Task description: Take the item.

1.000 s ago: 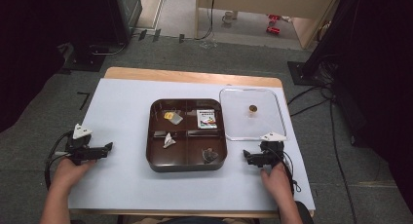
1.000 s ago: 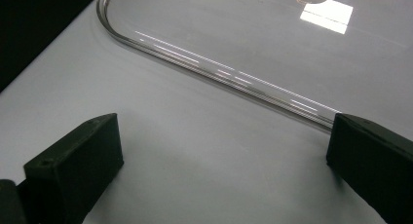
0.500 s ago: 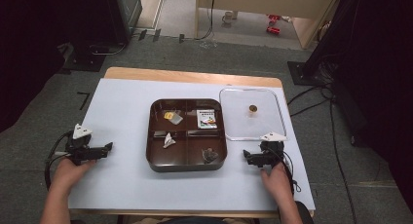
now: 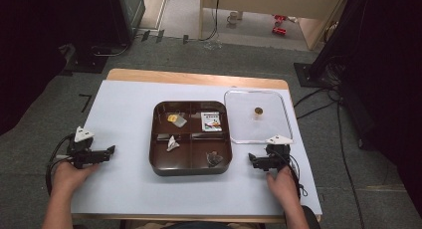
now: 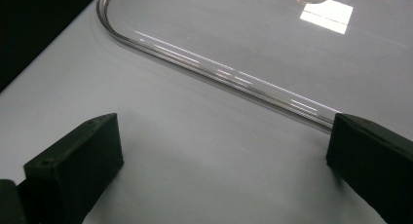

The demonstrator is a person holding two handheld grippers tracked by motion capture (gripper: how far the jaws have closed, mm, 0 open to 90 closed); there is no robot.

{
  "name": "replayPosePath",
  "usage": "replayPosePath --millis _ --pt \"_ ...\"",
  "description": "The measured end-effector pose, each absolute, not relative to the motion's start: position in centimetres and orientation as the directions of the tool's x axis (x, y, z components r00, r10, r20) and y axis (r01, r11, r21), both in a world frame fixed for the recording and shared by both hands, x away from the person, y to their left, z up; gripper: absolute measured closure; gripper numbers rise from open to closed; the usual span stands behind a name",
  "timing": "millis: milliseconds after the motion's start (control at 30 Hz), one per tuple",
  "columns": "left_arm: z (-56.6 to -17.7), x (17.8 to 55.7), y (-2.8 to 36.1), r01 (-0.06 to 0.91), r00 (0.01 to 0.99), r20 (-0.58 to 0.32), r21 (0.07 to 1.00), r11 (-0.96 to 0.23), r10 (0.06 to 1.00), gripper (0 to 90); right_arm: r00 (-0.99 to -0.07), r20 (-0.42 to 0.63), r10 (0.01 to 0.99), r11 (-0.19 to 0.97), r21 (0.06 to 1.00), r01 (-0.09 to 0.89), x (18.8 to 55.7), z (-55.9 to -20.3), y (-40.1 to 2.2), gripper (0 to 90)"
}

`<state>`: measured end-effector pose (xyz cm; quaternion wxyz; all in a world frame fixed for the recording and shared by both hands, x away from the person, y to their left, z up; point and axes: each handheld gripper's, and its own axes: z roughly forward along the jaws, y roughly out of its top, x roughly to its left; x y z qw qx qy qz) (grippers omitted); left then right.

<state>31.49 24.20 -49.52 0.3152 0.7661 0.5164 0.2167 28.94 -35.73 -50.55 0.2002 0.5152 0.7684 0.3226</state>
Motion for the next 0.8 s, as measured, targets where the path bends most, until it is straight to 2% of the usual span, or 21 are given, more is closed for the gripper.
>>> replayPosePath --millis 600,800 --pt "-49.42 31.56 24.13 0.662 0.369 0.006 0.700 -0.267 0.929 10.2 -0.389 0.025 0.921 0.261 0.702 0.662 28.94 -50.55 -35.73 0.0" --pt "-48.96 31.93 23.88 0.696 0.360 0.006 0.664 -0.273 0.933 11.2 -0.389 0.025 0.921 0.261 0.702 0.663 28.94 -50.55 -35.73 0.0"
